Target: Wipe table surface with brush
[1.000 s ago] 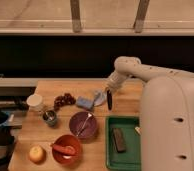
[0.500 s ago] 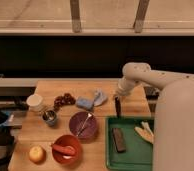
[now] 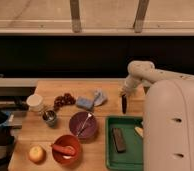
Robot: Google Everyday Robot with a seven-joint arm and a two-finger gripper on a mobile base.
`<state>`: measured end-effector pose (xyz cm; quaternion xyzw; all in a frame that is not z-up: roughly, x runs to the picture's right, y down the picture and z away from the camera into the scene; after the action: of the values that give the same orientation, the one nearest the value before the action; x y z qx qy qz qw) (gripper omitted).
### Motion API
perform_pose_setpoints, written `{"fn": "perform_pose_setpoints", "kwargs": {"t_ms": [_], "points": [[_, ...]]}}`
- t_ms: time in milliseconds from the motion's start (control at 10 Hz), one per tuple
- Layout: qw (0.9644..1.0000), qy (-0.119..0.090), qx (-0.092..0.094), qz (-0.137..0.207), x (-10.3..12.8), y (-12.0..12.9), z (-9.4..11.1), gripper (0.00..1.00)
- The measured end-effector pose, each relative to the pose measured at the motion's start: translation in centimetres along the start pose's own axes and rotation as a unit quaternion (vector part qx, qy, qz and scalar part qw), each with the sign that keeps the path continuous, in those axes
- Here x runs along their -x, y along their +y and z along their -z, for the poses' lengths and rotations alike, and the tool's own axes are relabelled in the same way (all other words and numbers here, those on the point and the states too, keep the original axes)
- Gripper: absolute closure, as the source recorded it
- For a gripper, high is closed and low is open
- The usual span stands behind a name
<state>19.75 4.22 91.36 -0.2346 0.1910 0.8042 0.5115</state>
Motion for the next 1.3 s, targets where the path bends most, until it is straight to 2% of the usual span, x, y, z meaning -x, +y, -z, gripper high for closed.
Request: {"fn": "perform_pose_setpoints", "kwargs": {"t_ms": [400, 600, 800, 1000, 1100, 1300], "points": [[0.9995, 0.009, 0.014, 0.027, 1.3, 5.9, -2.3, 0.81], [0.9982, 0.018, 0.022, 0.052, -0.6, 7.5, -2.5, 0.81], [0.9974, 0.016, 0.017, 0.069, -2.9, 7.4, -2.1, 0.81], [0.9976, 0.012, 0.001, 0.068, -4.5, 6.2, -1.5, 0.81], [0.9981, 0.008, -0.008, 0.060, -4.5, 5.0, -1.2, 0.81], [0.9988, 0.003, -0.020, 0.045, -3.0, 3.6, -1.0, 0.81]]}}
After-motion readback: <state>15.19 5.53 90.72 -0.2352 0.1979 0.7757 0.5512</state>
